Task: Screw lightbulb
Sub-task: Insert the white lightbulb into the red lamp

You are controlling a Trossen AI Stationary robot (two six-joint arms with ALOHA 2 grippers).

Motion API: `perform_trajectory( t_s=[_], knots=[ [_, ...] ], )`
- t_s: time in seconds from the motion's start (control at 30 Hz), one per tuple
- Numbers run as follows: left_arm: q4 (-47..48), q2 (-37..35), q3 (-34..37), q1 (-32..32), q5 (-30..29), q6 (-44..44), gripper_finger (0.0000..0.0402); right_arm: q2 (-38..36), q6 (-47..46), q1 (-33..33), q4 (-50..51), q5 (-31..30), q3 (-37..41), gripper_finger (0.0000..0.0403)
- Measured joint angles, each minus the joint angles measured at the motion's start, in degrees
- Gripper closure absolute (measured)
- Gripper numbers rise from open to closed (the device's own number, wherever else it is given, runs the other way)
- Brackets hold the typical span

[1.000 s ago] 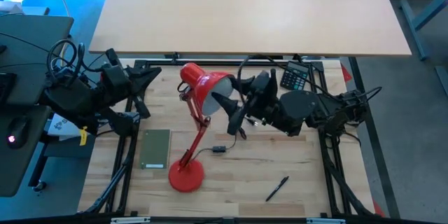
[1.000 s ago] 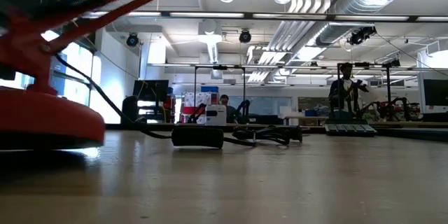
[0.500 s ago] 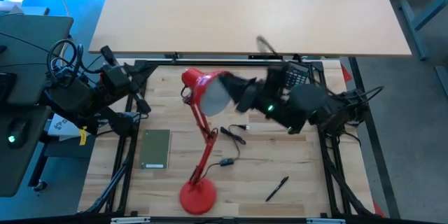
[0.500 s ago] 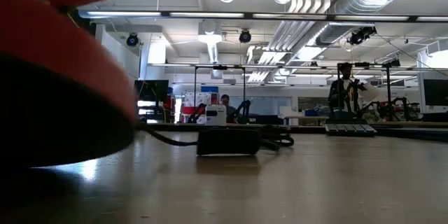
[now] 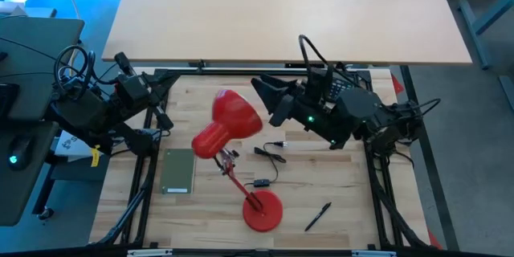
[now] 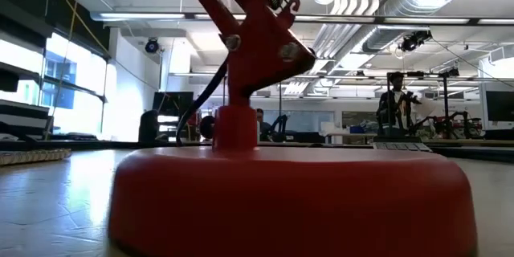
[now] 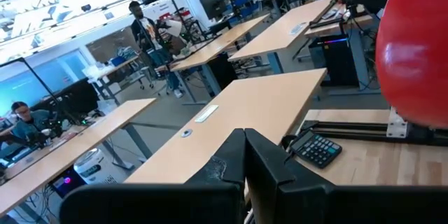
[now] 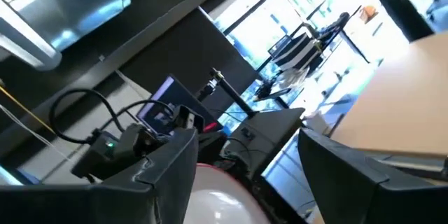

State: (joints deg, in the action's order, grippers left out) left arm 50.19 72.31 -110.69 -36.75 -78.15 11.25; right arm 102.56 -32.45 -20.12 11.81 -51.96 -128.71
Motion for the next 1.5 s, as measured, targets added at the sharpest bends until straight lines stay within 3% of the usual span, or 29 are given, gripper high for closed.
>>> perform_trajectory(
  t_s=[0.2,0.37,0.47,0.77,0.97,1.13,1.23,1.33,1.5],
  knots=[
    [-0.02,0.00,0.01,0.02,0.11,-0.46,0.0401,0.09,2.59,-0.02,0.16,0.00,0.05,0.0163],
    [-0.04,0.02,0.01,0.02,5.97,-1.99,0.0401,0.11,2.94,0.00,0.31,0.00,0.09,0.0163],
    [-0.41,0.04,0.01,0.02,6.29,-2.02,0.0401,0.11,3.27,0.00,0.31,0.00,0.11,0.0163],
    [-0.72,0.04,0.01,-1.27,6.34,-2.14,0.0401,-2.40,14.12,-0.53,0.46,-0.29,0.18,0.0163],
    [2.33,-0.21,0.01,-3.84,3.74,-3.78,0.0402,-6.46,25.32,-2.70,2.49,-4.21,0.18,0.0163],
    [15.20,-1.81,-0.03,-7.89,5.38,-22.54,0.0401,-10.84,20.52,-6.51,16.20,-3.22,0.11,0.0163],
    [29.01,-2.12,0.13,-9.79,8.18,-42.61,0.0402,-12.14,8.12,-8.90,31.14,1.21,0.14,0.0163],
    [39.89,-1.91,2.82,-10.58,13.79,-61.17,0.0402,-11.85,-7.28,-10.78,44.98,9.76,0.14,0.0164],
    [34.73,-2.09,16.64,-11.29,24.70,-73.05,0.0402,-4.43,-25.00,-14.24,65.24,24.59,0.20,0.0185]
  ],
)
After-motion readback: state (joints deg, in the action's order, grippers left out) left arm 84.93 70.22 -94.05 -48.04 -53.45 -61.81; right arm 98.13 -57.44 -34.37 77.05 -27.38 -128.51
